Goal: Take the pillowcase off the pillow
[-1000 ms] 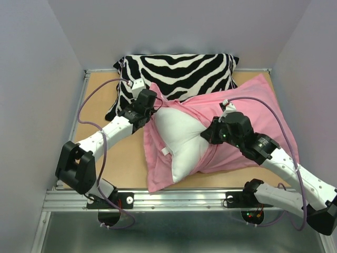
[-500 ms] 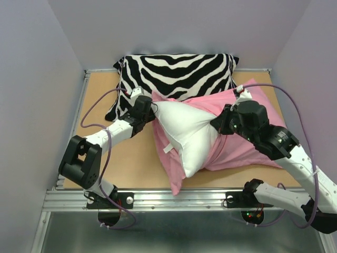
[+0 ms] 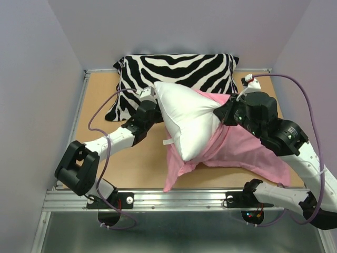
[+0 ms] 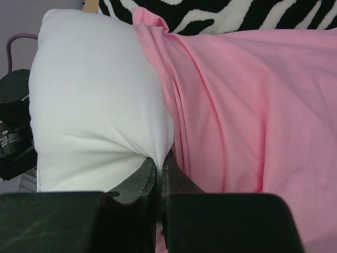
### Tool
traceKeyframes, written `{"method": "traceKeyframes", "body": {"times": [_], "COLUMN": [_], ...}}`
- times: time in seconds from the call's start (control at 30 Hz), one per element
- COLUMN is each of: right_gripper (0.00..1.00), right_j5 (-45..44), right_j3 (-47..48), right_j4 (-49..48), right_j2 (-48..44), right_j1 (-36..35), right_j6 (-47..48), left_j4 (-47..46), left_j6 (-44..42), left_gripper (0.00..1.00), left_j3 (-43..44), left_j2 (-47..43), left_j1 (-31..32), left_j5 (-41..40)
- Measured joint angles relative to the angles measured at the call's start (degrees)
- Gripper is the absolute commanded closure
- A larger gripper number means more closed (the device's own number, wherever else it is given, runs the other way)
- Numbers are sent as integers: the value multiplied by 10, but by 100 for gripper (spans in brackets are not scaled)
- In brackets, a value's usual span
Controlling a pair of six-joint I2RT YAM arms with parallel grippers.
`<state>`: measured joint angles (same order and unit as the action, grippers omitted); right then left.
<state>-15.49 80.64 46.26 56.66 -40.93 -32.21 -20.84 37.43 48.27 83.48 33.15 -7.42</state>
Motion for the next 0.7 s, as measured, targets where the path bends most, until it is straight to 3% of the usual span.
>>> {"method": "traceKeyframes", "body": {"times": [0.03,0.3,0.57,0.63,0.7], "right_gripper": [99,99,100,100,99], "right_j5": [-4,-15,-15,-13,-9], "right_j3": [0,19,20,20,20], "right_j4": [-3,-34,-65,-70,-76], "right_j2": [3,79,111,114,119], "right_j1": [0,0,1,1,1], "right_j6": [0,5,10,11,12], "left_j4": [-4,-9,70,101,152], "left_j6": [-4,4,26,39,59], "left_gripper": [50,36,34,23,20], "left_j3": [-3,-99,-107,-107,-86], "left_j2": [-3,-150,-298,-332,-355], "left_j1": [10,23,21,22,25], "left_j5": [6,24,-4,-13,-18]}}
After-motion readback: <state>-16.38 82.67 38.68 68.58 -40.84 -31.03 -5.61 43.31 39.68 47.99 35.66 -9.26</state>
